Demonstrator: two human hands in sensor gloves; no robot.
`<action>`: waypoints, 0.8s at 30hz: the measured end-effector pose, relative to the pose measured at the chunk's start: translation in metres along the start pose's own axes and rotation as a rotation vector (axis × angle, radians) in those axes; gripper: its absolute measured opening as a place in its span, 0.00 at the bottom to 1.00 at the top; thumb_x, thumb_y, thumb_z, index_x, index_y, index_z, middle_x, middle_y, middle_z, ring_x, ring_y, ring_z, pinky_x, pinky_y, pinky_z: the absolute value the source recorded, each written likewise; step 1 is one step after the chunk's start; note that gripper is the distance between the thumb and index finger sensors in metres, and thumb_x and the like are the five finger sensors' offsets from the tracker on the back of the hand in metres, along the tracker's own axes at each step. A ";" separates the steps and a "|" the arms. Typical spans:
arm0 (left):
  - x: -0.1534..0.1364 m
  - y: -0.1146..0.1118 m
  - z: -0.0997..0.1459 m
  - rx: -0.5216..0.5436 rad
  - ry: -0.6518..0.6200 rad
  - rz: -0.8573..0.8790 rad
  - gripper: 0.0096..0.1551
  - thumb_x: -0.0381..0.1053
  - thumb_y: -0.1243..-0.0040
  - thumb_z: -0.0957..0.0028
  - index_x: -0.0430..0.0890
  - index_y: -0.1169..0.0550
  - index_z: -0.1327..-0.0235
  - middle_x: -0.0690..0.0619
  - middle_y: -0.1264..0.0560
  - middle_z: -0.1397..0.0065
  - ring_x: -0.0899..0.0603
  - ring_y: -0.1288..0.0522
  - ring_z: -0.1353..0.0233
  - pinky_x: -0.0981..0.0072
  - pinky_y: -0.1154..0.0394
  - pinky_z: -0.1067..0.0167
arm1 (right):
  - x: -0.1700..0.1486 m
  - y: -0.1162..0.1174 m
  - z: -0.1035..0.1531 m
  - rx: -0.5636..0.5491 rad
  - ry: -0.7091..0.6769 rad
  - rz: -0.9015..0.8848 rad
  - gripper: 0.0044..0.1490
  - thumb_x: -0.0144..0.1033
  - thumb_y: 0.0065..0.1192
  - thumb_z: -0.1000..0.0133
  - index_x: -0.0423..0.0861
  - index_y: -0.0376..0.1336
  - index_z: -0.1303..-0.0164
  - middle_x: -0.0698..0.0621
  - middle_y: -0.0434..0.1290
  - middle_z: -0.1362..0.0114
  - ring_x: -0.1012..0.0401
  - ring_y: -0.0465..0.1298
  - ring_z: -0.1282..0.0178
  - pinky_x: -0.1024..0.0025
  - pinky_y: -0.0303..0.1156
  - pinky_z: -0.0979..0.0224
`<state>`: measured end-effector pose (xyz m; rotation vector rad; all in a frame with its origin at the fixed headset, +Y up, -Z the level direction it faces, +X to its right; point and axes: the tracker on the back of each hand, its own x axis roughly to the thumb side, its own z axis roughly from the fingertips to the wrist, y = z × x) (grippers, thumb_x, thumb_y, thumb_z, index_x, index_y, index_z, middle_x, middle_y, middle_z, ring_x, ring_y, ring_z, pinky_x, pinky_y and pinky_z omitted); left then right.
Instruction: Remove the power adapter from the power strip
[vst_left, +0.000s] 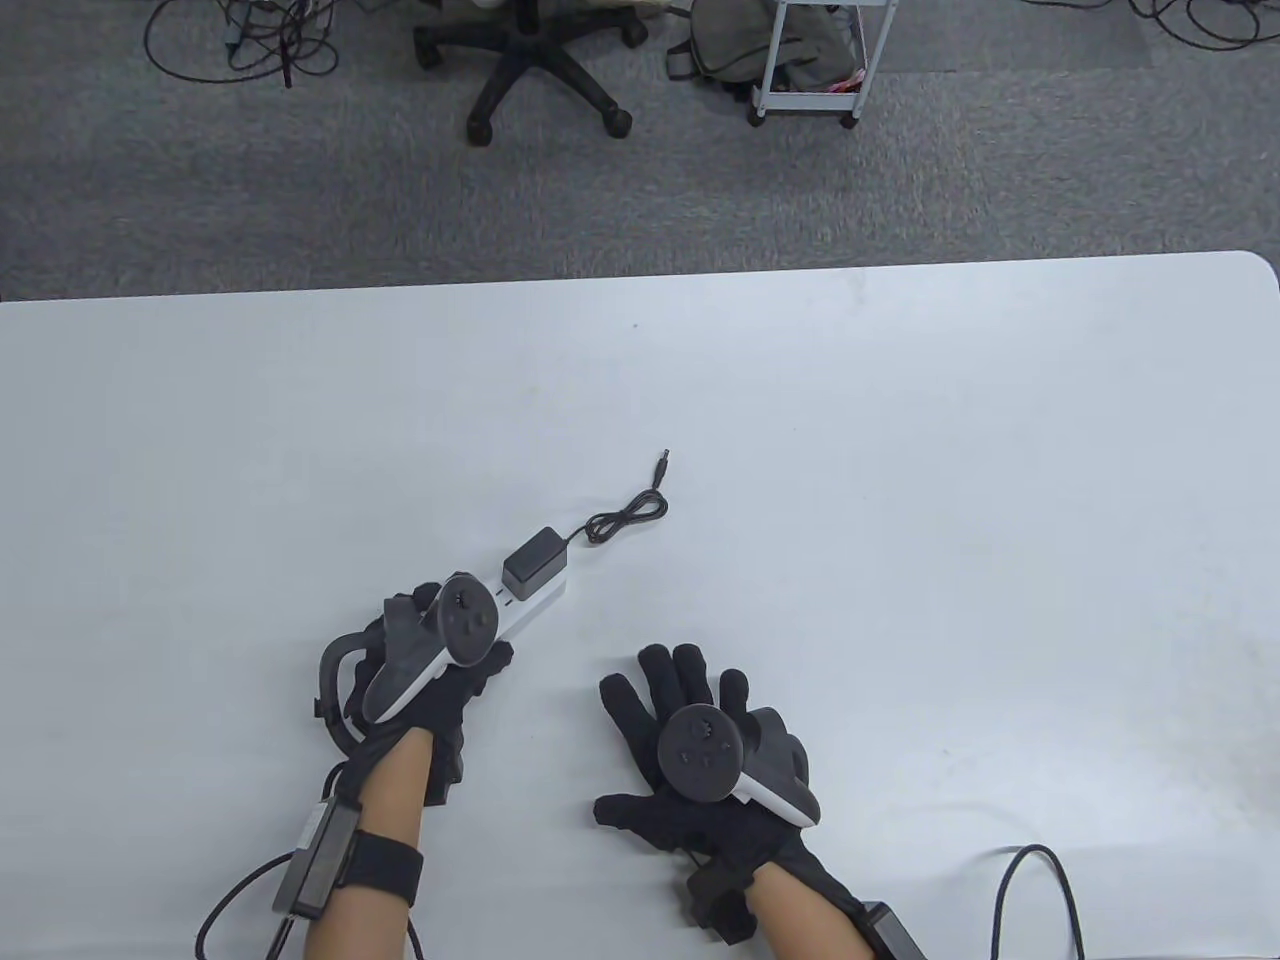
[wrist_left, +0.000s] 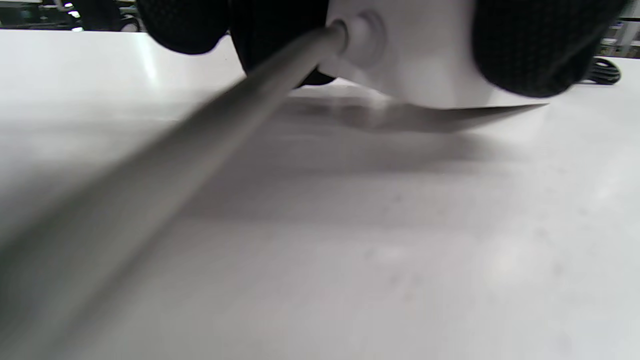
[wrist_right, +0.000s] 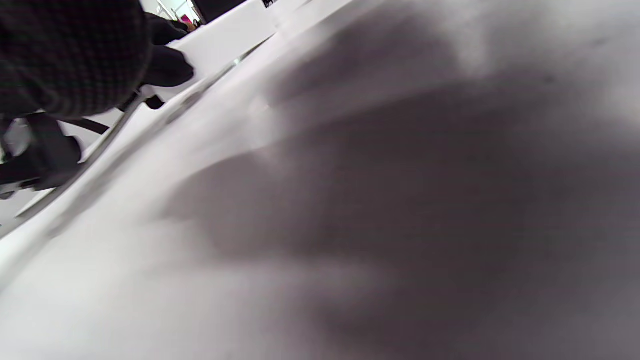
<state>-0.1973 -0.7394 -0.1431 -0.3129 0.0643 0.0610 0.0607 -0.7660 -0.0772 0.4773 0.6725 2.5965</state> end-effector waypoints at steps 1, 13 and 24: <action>-0.003 -0.001 0.006 0.006 -0.021 -0.007 0.50 0.68 0.36 0.60 0.49 0.36 0.25 0.46 0.30 0.26 0.41 0.27 0.35 0.45 0.34 0.34 | 0.001 0.000 0.000 0.003 0.000 -0.001 0.62 0.71 0.61 0.58 0.72 0.26 0.30 0.57 0.19 0.19 0.57 0.19 0.18 0.45 0.16 0.24; -0.028 -0.027 0.097 0.078 -0.323 -0.045 0.51 0.67 0.34 0.62 0.51 0.35 0.25 0.48 0.30 0.25 0.41 0.26 0.35 0.43 0.33 0.34 | 0.010 -0.005 0.006 -0.079 -0.100 -0.067 0.65 0.72 0.62 0.61 0.73 0.25 0.32 0.57 0.19 0.19 0.56 0.20 0.18 0.44 0.19 0.23; -0.007 -0.046 0.114 -0.011 -0.474 -0.127 0.50 0.68 0.33 0.65 0.54 0.34 0.27 0.49 0.29 0.25 0.41 0.26 0.35 0.45 0.32 0.35 | 0.056 0.010 0.024 -0.108 -0.404 -0.003 0.61 0.64 0.68 0.61 0.69 0.34 0.27 0.50 0.42 0.13 0.51 0.60 0.17 0.39 0.45 0.19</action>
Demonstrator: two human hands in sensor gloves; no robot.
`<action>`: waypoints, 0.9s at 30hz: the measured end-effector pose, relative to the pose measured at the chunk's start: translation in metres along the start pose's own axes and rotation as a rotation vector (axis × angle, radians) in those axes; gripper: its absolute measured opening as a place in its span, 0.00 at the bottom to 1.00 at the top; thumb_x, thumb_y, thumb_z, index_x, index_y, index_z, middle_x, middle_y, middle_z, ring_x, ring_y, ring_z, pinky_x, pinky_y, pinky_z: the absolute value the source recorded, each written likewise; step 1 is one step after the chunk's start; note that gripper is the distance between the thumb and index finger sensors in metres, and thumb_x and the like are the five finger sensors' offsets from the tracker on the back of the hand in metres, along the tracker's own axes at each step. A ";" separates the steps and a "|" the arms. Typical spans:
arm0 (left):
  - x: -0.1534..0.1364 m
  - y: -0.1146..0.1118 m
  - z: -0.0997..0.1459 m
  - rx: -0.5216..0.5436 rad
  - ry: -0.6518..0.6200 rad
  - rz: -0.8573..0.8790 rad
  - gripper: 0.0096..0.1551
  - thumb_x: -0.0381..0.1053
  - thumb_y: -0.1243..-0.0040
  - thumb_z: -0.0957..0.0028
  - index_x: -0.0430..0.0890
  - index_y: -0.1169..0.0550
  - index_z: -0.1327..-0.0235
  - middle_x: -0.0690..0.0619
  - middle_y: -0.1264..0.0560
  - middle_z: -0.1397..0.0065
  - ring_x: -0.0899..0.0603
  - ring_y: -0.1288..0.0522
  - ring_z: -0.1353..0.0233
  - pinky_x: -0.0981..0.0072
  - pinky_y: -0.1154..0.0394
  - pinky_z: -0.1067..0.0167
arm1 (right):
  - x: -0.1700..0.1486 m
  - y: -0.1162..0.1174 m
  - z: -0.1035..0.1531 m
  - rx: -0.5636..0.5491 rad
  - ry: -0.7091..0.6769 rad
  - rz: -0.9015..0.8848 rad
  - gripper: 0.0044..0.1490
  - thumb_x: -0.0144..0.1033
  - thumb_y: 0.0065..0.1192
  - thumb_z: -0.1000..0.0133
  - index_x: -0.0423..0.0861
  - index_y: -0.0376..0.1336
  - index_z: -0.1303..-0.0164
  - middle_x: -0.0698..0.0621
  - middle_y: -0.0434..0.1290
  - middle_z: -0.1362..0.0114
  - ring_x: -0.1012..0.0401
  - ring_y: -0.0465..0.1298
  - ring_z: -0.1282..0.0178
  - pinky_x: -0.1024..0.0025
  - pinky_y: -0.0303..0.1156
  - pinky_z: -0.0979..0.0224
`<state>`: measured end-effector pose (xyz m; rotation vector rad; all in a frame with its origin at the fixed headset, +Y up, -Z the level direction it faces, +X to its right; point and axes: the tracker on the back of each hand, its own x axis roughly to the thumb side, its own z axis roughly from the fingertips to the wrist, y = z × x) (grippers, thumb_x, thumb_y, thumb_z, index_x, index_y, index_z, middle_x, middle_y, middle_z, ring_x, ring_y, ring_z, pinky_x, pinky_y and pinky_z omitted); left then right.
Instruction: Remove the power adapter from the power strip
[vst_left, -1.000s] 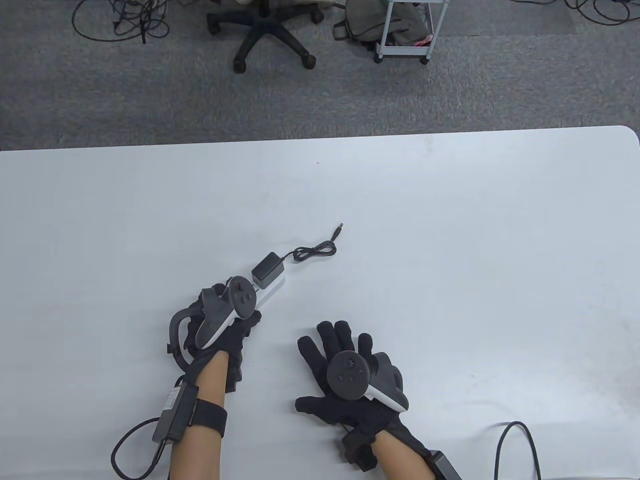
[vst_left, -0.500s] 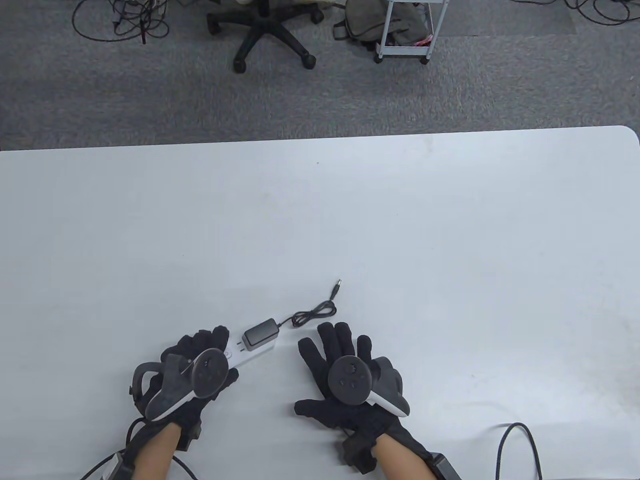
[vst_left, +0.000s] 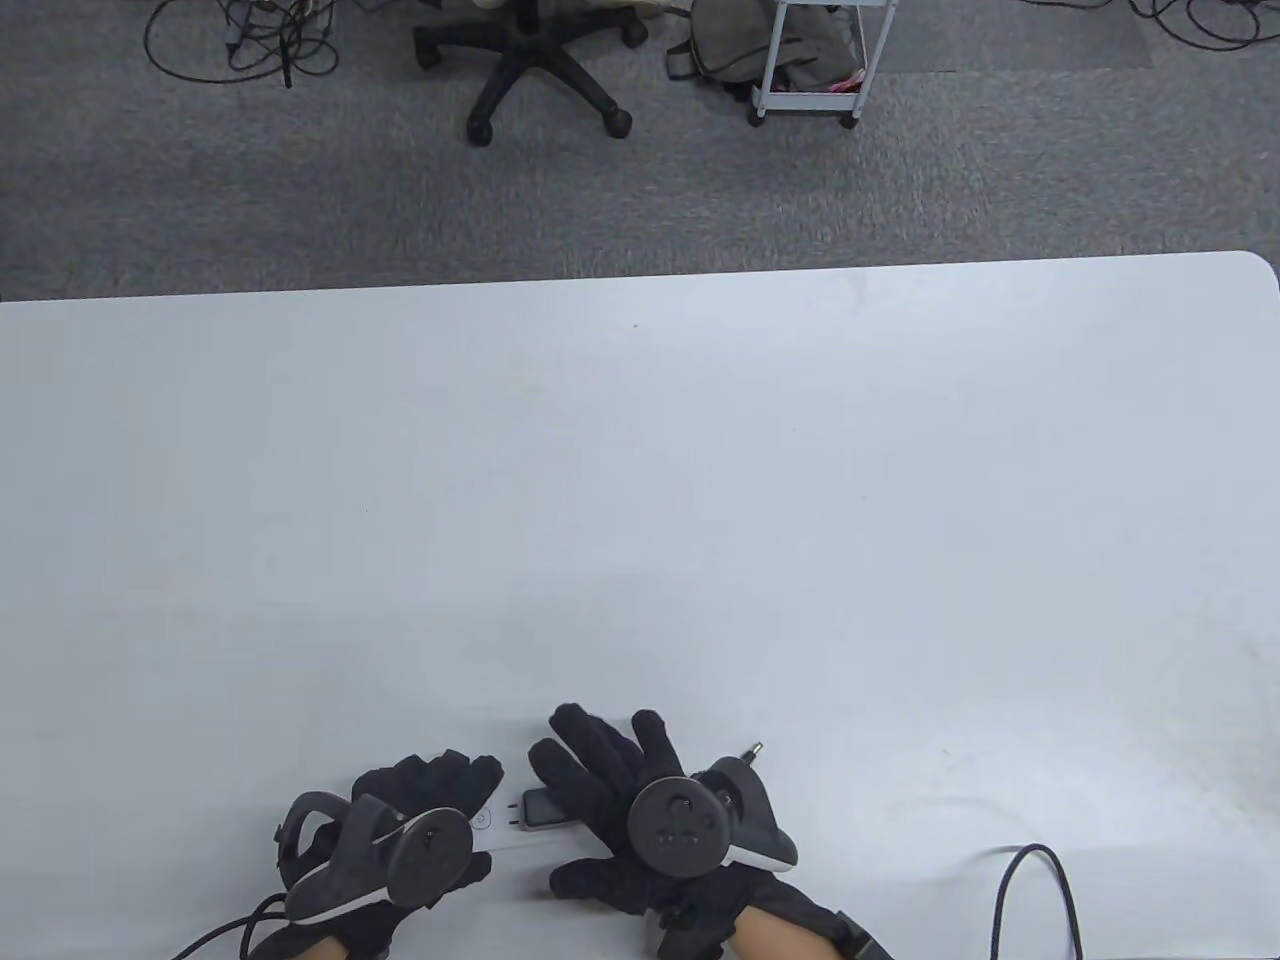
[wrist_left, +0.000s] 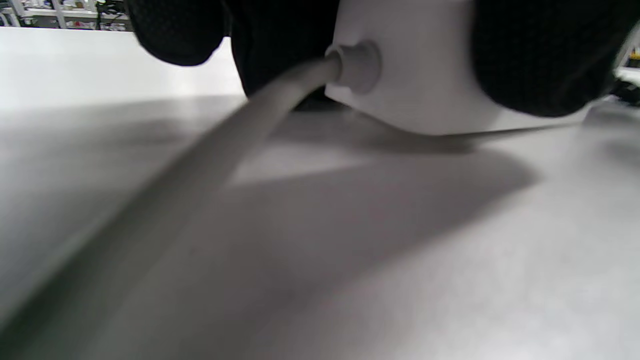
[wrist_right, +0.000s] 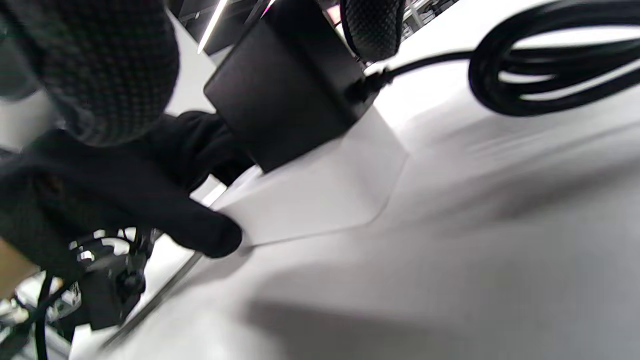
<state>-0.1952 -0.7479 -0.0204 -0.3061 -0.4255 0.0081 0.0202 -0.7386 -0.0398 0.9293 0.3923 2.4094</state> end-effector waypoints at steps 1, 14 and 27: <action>0.000 0.001 0.000 0.006 0.005 -0.006 0.50 0.68 0.33 0.65 0.54 0.34 0.27 0.49 0.28 0.25 0.41 0.25 0.35 0.45 0.32 0.35 | 0.002 0.003 -0.001 0.024 0.003 0.027 0.59 0.63 0.67 0.60 0.67 0.37 0.26 0.50 0.46 0.14 0.51 0.63 0.20 0.40 0.49 0.19; 0.006 -0.002 -0.005 -0.003 0.004 0.051 0.51 0.70 0.40 0.64 0.52 0.34 0.24 0.45 0.31 0.24 0.37 0.27 0.37 0.44 0.33 0.34 | 0.000 0.010 -0.006 -0.021 0.040 0.055 0.42 0.46 0.65 0.50 0.61 0.49 0.28 0.53 0.63 0.26 0.51 0.67 0.35 0.50 0.62 0.27; 0.006 -0.002 -0.007 0.015 -0.024 0.122 0.50 0.71 0.38 0.66 0.55 0.32 0.26 0.48 0.30 0.23 0.39 0.25 0.40 0.45 0.32 0.35 | -0.002 0.002 -0.006 -0.054 0.073 0.002 0.38 0.48 0.73 0.57 0.57 0.60 0.37 0.50 0.72 0.35 0.51 0.76 0.50 0.53 0.73 0.43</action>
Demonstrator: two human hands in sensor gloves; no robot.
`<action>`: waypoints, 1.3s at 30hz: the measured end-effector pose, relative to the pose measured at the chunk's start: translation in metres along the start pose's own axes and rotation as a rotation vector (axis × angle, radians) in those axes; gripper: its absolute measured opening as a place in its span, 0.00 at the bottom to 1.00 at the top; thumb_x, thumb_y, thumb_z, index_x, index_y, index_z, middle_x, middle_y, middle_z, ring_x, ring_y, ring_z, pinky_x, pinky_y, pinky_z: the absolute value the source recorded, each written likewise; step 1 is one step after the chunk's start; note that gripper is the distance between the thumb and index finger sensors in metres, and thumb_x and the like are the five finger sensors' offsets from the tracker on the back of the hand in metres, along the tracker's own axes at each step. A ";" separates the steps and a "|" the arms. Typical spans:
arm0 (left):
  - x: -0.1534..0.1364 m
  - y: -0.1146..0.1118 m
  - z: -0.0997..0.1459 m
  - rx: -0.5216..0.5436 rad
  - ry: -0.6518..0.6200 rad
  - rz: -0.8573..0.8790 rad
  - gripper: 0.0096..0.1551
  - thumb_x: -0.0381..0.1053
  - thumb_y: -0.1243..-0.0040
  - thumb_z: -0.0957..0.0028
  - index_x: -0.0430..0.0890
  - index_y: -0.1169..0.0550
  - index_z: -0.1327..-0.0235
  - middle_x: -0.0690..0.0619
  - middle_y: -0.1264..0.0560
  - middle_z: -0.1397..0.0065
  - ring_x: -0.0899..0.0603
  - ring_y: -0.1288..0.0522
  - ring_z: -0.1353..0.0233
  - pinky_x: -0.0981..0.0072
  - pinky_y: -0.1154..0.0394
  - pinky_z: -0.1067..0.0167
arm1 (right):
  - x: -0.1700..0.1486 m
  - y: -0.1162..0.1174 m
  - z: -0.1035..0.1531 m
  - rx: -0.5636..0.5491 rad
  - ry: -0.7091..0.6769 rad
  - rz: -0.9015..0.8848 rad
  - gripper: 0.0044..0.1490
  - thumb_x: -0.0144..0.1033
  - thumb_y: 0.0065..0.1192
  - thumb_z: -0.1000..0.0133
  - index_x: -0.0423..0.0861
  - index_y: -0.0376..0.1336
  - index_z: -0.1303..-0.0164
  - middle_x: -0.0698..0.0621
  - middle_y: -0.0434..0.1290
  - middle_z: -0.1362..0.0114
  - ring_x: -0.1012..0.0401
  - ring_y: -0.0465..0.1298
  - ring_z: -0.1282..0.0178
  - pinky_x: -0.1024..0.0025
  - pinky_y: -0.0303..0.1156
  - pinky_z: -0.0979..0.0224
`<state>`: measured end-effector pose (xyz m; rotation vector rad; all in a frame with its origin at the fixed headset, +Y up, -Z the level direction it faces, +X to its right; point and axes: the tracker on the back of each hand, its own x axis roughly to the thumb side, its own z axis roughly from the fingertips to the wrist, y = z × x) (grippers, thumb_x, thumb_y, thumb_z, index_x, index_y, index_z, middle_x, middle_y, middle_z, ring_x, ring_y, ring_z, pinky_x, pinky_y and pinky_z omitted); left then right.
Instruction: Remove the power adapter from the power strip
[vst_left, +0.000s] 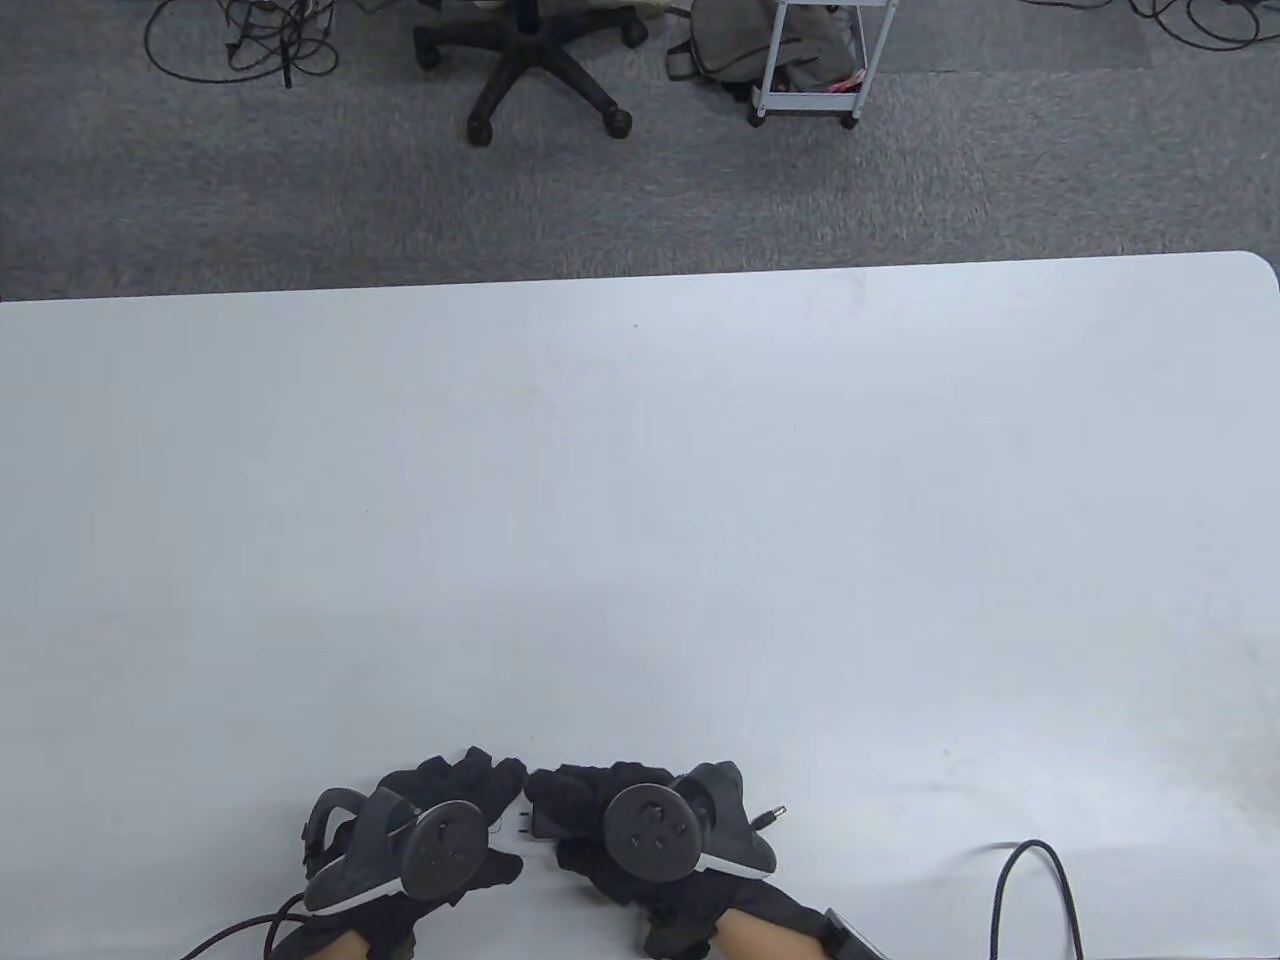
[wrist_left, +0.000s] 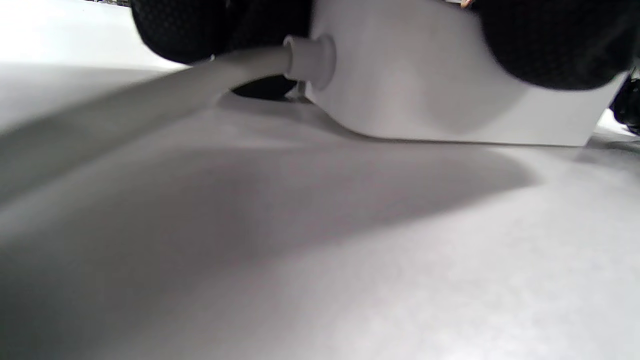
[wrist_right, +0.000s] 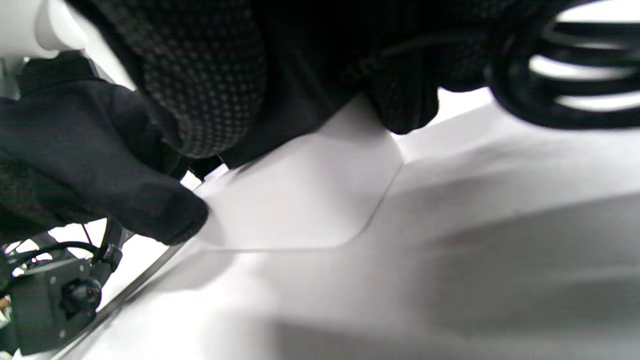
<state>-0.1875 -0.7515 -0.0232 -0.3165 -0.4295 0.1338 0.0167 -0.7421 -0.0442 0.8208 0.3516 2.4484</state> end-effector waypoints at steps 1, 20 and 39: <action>0.000 0.000 0.000 0.003 -0.004 0.004 0.51 0.70 0.37 0.66 0.55 0.33 0.26 0.48 0.30 0.23 0.38 0.26 0.40 0.45 0.32 0.35 | -0.001 -0.001 0.000 -0.005 0.005 -0.039 0.37 0.48 0.74 0.59 0.57 0.62 0.39 0.51 0.73 0.37 0.51 0.76 0.52 0.53 0.73 0.43; -0.002 0.002 -0.001 0.022 -0.008 0.037 0.50 0.69 0.33 0.70 0.55 0.28 0.29 0.51 0.27 0.25 0.39 0.24 0.41 0.42 0.34 0.34 | -0.001 -0.001 0.003 -0.077 0.047 -0.092 0.33 0.50 0.74 0.60 0.57 0.64 0.44 0.54 0.75 0.41 0.53 0.77 0.56 0.56 0.73 0.46; -0.003 0.003 -0.001 0.018 0.004 0.028 0.50 0.70 0.33 0.69 0.55 0.29 0.29 0.53 0.27 0.25 0.40 0.24 0.41 0.44 0.33 0.36 | -0.015 -0.030 0.015 -0.269 0.076 -0.197 0.37 0.46 0.66 0.53 0.55 0.59 0.32 0.44 0.68 0.33 0.47 0.74 0.47 0.48 0.67 0.37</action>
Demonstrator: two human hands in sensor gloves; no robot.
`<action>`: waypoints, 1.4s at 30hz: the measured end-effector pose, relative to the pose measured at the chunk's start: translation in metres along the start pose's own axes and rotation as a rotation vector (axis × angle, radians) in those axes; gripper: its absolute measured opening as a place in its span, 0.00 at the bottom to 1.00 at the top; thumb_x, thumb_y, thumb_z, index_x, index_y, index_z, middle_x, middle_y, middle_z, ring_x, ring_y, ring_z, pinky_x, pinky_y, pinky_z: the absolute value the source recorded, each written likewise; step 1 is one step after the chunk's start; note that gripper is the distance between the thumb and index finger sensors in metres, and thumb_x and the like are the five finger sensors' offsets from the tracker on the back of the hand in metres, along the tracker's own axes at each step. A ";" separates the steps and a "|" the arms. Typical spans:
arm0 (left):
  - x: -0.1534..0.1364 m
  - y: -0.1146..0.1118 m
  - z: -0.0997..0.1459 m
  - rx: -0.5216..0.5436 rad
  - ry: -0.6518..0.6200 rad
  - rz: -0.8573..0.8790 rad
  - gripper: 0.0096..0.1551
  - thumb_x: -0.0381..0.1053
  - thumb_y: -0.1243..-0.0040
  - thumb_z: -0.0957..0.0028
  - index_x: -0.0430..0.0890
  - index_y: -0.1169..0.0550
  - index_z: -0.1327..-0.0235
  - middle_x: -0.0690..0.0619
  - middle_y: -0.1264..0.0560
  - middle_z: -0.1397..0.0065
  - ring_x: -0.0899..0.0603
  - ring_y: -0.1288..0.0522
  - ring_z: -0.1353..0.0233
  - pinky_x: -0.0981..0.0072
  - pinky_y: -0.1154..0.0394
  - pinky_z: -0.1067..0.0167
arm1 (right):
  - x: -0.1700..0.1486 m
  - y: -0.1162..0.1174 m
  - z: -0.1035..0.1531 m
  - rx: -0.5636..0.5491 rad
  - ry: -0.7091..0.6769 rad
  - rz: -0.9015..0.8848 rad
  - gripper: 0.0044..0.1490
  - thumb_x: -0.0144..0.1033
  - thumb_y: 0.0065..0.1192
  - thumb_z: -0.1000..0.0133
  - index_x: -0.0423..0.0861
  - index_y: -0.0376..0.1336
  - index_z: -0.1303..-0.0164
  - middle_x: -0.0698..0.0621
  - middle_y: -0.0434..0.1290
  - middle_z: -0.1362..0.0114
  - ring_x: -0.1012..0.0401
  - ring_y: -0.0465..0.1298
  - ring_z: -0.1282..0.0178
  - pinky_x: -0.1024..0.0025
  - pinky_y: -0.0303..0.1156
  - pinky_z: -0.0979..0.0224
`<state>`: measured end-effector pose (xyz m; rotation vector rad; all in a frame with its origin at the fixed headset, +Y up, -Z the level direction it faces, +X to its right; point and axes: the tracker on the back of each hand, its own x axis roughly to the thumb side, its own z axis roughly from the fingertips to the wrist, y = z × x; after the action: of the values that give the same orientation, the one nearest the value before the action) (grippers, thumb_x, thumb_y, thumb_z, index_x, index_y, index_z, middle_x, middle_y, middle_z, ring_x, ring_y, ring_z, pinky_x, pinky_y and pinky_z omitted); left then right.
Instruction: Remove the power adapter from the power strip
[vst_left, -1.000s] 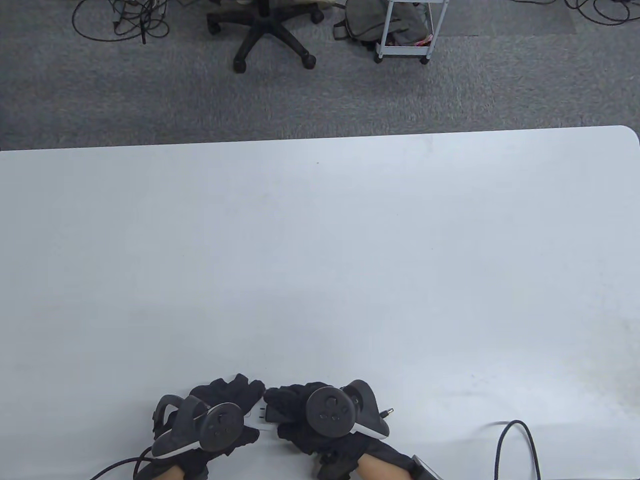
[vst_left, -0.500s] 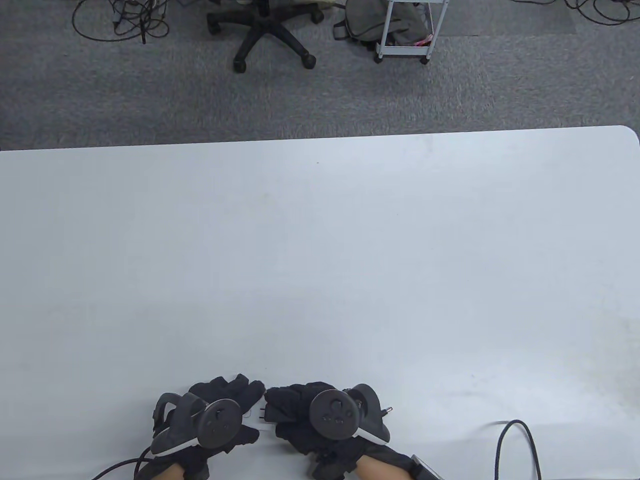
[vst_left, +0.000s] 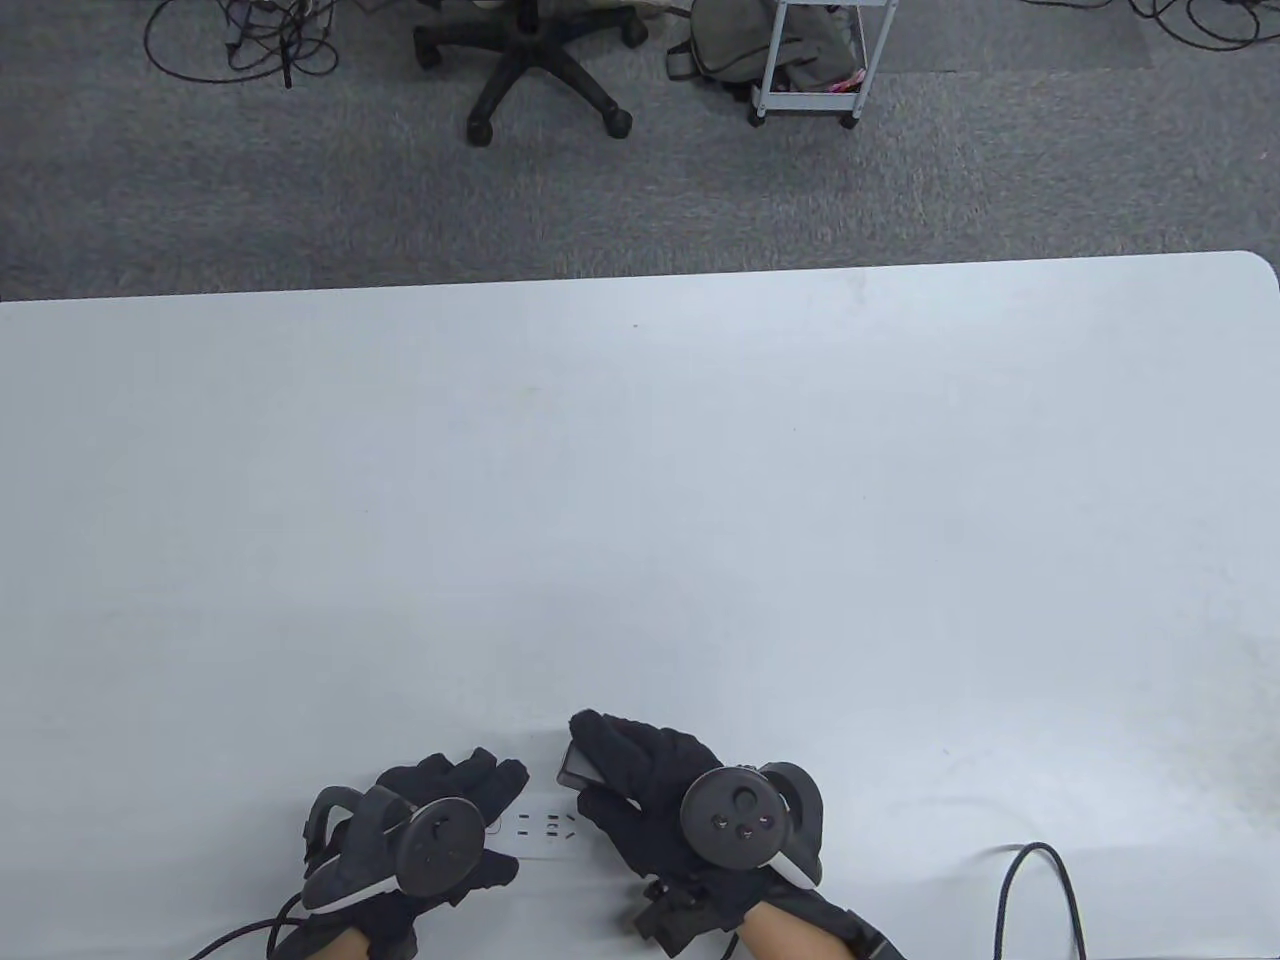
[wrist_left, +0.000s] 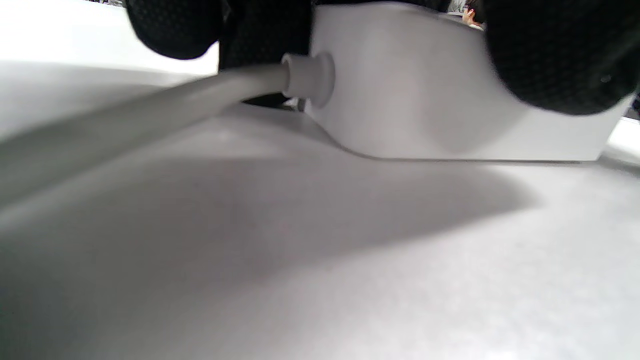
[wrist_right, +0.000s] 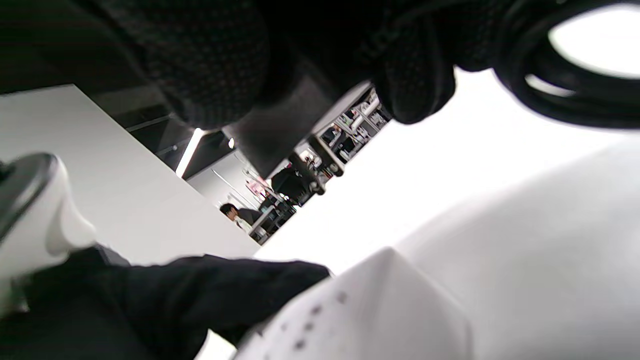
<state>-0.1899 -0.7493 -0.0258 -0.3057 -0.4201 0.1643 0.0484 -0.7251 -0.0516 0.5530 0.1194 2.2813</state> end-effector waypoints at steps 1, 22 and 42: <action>0.000 0.000 0.000 0.000 -0.001 0.001 0.50 0.70 0.33 0.69 0.55 0.29 0.29 0.53 0.27 0.25 0.40 0.24 0.41 0.44 0.33 0.36 | -0.001 0.002 -0.001 0.012 0.006 0.014 0.37 0.45 0.65 0.53 0.55 0.58 0.31 0.43 0.67 0.31 0.47 0.73 0.46 0.47 0.66 0.35; 0.001 0.000 0.000 -0.016 -0.022 0.003 0.50 0.69 0.33 0.67 0.53 0.29 0.28 0.50 0.28 0.24 0.39 0.24 0.41 0.44 0.32 0.36 | -0.015 0.021 -0.011 0.087 0.349 0.296 0.41 0.48 0.61 0.50 0.54 0.52 0.25 0.35 0.60 0.24 0.53 0.79 0.53 0.52 0.72 0.45; 0.003 -0.001 0.003 -0.018 -0.009 -0.061 0.51 0.71 0.37 0.63 0.53 0.33 0.25 0.49 0.30 0.22 0.40 0.25 0.40 0.44 0.32 0.35 | -0.002 -0.009 0.011 -0.018 0.195 0.491 0.63 0.63 0.67 0.61 0.75 0.28 0.33 0.53 0.34 0.13 0.50 0.46 0.13 0.39 0.42 0.17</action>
<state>-0.1879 -0.7489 -0.0215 -0.3090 -0.4400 0.1021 0.0601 -0.7212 -0.0444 0.3764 0.0628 2.8105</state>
